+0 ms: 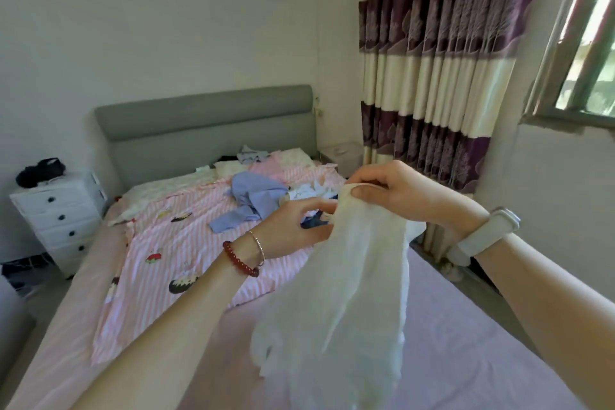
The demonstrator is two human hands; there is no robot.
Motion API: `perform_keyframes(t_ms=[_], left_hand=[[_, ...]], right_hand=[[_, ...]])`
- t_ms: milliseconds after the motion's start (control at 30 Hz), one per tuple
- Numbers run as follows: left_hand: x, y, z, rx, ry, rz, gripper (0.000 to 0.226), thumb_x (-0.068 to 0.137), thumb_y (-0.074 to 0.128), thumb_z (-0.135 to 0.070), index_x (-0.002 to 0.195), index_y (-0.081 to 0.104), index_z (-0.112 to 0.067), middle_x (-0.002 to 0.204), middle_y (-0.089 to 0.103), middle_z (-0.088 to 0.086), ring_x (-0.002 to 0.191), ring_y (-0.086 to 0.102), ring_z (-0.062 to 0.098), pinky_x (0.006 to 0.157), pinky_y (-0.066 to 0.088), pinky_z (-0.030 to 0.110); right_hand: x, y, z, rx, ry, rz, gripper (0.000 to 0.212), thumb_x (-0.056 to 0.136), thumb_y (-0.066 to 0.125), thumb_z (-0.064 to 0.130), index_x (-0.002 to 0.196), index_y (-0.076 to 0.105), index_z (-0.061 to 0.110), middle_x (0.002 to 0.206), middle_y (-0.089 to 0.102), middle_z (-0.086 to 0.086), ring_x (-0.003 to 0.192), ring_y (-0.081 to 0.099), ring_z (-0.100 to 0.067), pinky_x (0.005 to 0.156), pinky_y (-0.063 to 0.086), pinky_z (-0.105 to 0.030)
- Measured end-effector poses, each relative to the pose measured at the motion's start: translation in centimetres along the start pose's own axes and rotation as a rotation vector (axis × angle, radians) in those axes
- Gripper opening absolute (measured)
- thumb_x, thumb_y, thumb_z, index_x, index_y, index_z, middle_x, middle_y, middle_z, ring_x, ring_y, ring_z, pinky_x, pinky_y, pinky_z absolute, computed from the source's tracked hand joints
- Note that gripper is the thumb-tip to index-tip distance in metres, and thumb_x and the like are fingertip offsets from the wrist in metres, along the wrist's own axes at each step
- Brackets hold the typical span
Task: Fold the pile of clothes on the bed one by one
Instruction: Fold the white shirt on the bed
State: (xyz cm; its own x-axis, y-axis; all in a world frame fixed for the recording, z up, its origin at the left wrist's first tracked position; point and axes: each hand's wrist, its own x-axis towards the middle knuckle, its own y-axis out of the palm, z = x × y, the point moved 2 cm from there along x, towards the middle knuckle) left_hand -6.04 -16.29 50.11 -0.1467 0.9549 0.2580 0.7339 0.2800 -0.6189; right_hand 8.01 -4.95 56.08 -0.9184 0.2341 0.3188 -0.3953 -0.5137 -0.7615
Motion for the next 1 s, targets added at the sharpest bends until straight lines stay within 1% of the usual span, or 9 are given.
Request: perform_keyframes(t_ms=[67,167,300,400,467,600,800,900,1000], left_hand=[[0.1,1.5,-2.2,-0.106,0.015,-0.061,0.024,0.078,0.06,-0.039,0.092,0.06,-0.019,0.091,0.06,-0.005,0.087,0.056,0.01,0.084,0.045,0.023],[-0.2,3.9,-5.1,-0.146,0.039,-0.209,0.029,0.08,0.053,-0.038,0.081,0.047,-0.01,0.072,0.043,-0.003,0.067,0.04,0.004,0.064,0.035,0.018],[-1.6,7.7,-8.9,-0.104,0.057,-0.302,0.026,0.08,0.053,-0.042,0.081,0.043,-0.018,0.068,0.039,-0.004,0.061,0.036,0.004,0.057,0.032,0.016],[-2.6,11.0,-11.5,-0.089,0.006,-0.286,0.028,0.077,0.058,-0.043,0.091,0.047,-0.02,0.071,0.04,0.002,0.063,0.039,0.007,0.059,0.034,0.016],[-3.3,12.5,-12.9,-0.095,-0.062,-0.309,0.015,0.086,0.057,-0.035,0.094,0.054,-0.022,0.073,0.048,0.001,0.066,0.045,0.004,0.062,0.037,0.013],[-5.0,13.8,-15.2,-0.006,-0.178,-0.373,0.012,0.092,0.055,-0.019,0.086,0.064,-0.024,0.084,0.064,-0.005,0.079,0.057,-0.001,0.08,0.044,0.02],[-7.4,14.4,-19.2,0.189,-0.258,-0.393,0.012,0.08,0.071,-0.011,0.077,0.067,-0.022,0.063,0.055,-0.01,0.053,0.046,-0.004,0.06,0.04,0.015],[-8.4,13.7,-20.9,0.28,-0.219,-0.533,0.022,0.079,0.071,-0.012,0.065,0.057,-0.022,0.064,0.055,-0.009,0.057,0.049,-0.002,0.061,0.04,0.015],[-9.5,12.9,-21.9,0.305,-0.132,-0.639,0.028,0.081,0.068,-0.007,0.065,0.049,-0.02,0.08,0.059,-0.01,0.071,0.056,-0.009,0.069,0.04,0.004]], right_hand=[[-2.0,-1.9,0.6,0.124,-0.009,-0.063,0.013,0.091,0.055,0.006,0.087,0.062,0.016,0.077,0.063,0.006,0.066,0.054,-0.001,0.061,0.042,-0.01],[-5.5,-4.1,-0.3,0.27,0.005,-0.117,0.016,0.091,0.056,0.005,0.087,0.059,0.021,0.078,0.068,-0.006,0.068,0.059,-0.011,0.064,0.048,-0.025],[-10.5,-5.8,-2.8,0.298,0.021,-0.038,0.019,0.09,0.056,0.006,0.094,0.055,0.025,0.09,0.068,-0.013,0.074,0.062,-0.026,0.066,0.051,-0.037],[-14.2,-6.7,-4.1,0.299,0.031,-0.006,0.026,0.089,0.056,0.002,0.093,0.053,0.028,0.094,0.066,-0.006,0.078,0.063,-0.023,0.067,0.053,-0.032],[-16.1,-7.2,-4.5,0.325,0.024,-0.004,0.027,0.088,0.057,-0.001,0.092,0.054,0.025,0.096,0.065,-0.004,0.081,0.064,-0.02,0.072,0.054,-0.03],[-18.6,-8.3,-4.0,0.408,-0.01,0.01,0.025,0.086,0.059,-0.003,0.089,0.055,0.021,0.088,0.064,-0.001,0.069,0.061,-0.003,0.065,0.051,-0.015],[-19.8,-9.5,-1.7,0.415,-0.102,-0.01,0.022,0.086,0.06,0.0,0.082,0.061,0.022,0.082,0.062,0.001,0.067,0.057,-0.004,0.067,0.047,-0.016],[-19.7,-9.3,-0.8,0.286,-0.112,-0.018,0.016,0.088,0.061,0.011,0.081,0.061,0.025,0.078,0.064,-0.009,0.064,0.052,-0.012,0.065,0.045,-0.026],[-19.7,-8.1,-0.2,0.109,-0.163,0.055,0.01,0.089,0.06,0.016,0.091,0.061,0.027,0.086,0.059,0.016,0.067,0.05,-0.013,0.066,0.041,-0.019]])
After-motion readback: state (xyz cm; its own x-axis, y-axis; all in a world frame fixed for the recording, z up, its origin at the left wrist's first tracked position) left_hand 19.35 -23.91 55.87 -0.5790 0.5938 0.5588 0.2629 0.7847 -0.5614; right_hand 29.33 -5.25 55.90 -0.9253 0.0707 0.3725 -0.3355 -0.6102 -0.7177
